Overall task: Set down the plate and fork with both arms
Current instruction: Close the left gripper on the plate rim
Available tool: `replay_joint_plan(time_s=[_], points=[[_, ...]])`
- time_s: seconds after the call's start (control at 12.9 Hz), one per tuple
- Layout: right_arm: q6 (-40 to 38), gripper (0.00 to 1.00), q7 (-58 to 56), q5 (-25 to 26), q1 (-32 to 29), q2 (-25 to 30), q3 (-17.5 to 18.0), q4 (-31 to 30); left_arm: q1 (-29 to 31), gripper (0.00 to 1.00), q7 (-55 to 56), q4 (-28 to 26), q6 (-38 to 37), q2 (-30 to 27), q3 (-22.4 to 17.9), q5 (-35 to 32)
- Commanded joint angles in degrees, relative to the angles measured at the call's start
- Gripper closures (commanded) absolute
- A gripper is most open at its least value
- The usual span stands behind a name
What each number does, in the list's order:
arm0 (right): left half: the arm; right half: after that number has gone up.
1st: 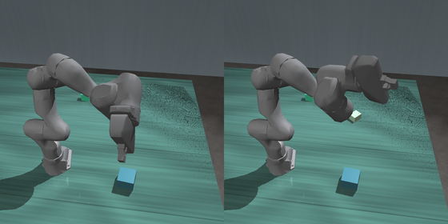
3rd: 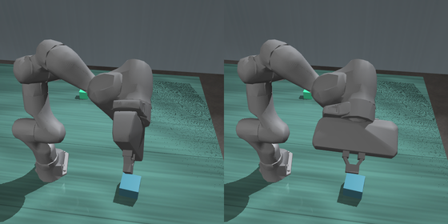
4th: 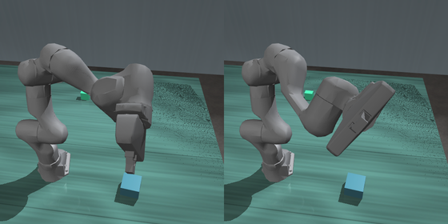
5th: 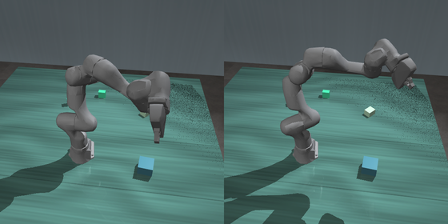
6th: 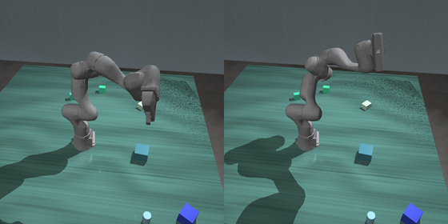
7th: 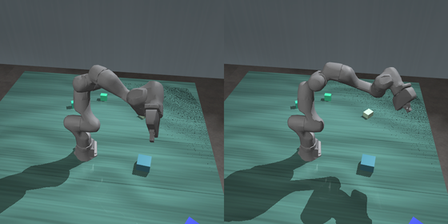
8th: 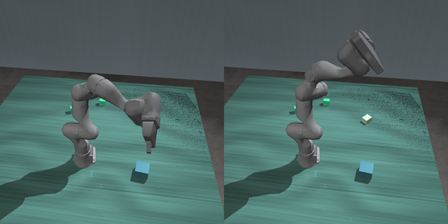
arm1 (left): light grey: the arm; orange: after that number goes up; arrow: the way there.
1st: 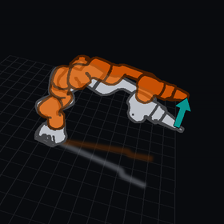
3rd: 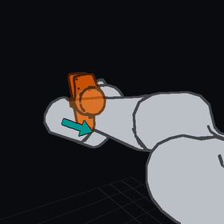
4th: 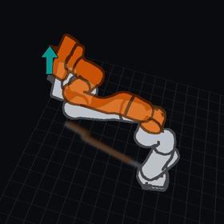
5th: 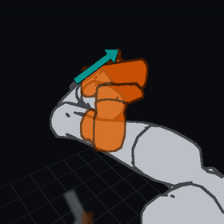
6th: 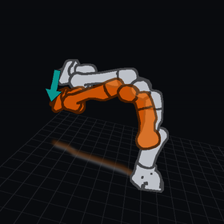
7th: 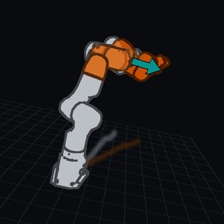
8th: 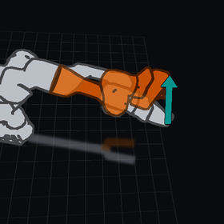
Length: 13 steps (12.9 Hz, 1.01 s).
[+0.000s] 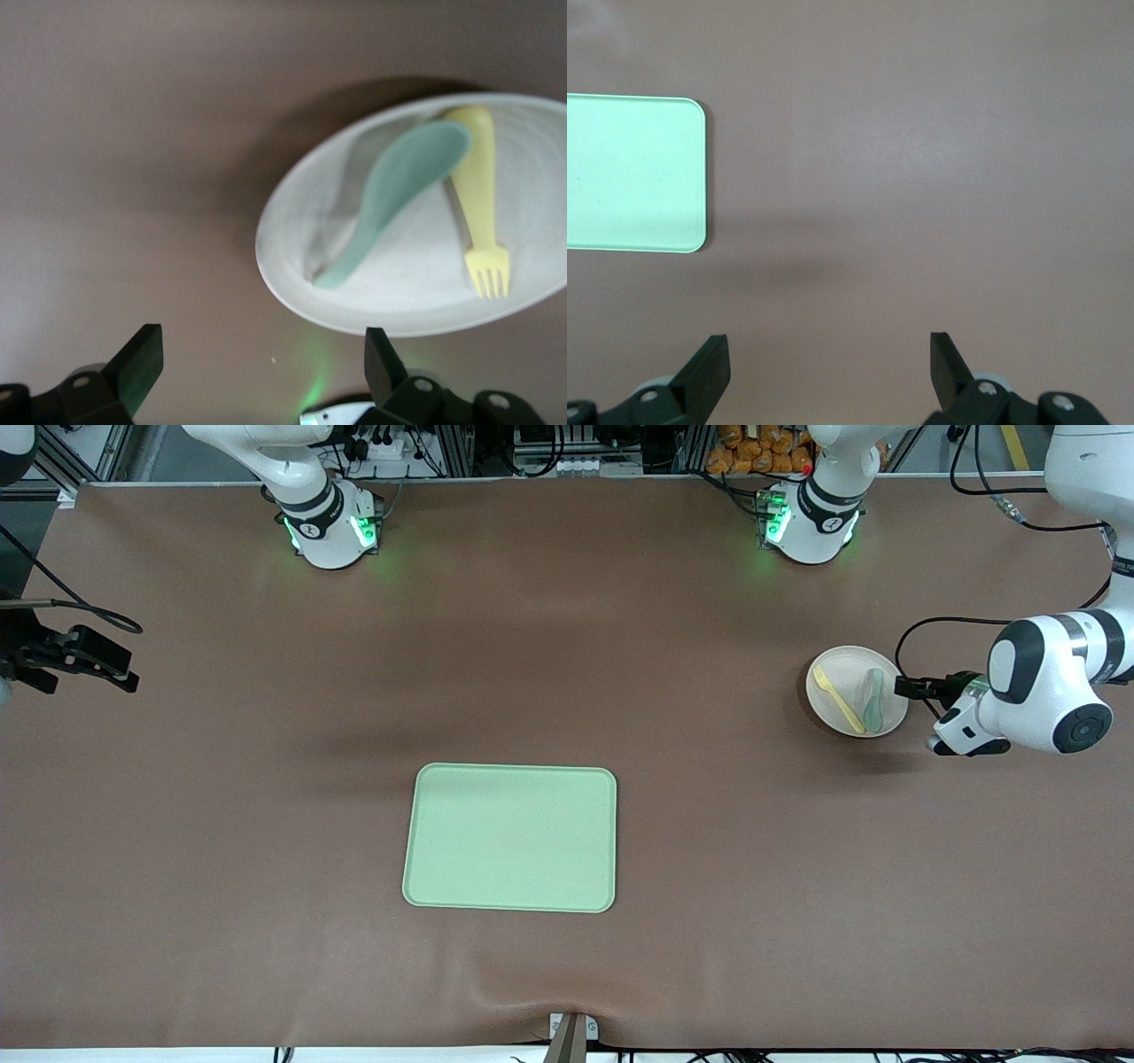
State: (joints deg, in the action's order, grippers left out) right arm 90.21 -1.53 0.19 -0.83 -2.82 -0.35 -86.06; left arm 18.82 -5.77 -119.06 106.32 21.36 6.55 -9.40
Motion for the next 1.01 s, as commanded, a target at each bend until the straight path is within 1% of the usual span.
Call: replay_joint_plan(time_s=[0.0, 0.23, 0.54, 0.7, 0.93], points=[[-0.8, 0.00, -0.1, 0.2, -0.1, -0.4, 0.1, 1.1, 1.0, 0.00, -0.8, 0.1, 4.0, 2.6, 0.6, -1.1], [-0.8, 0.00, -0.1, 0.2, -0.2, -0.4, 0.1, 1.1, 1.4, 0.00, -0.9, 0.3, 6.7, 4.9, 0.6, -1.1], [-0.8, 0.00, -0.1, 0.2, -0.1, -0.4, 0.1, 1.1, 2.2, 0.00, -1.7, 0.3, 7.3, 5.8, 0.6, -1.1], [-0.8, 0.00, -0.1, 0.2, 0.0, -0.4, 0.1, 1.0, 2.3, 0.08, -1.7, 0.3, 7.4, 6.0, 0.6, -1.1], [-0.8, 0.00, -0.1, 0.2, 0.0, -0.4, 0.1, 1.1, 2.3, 0.18, -1.9, 0.4, 7.4, 6.4, 0.6, -1.1]])
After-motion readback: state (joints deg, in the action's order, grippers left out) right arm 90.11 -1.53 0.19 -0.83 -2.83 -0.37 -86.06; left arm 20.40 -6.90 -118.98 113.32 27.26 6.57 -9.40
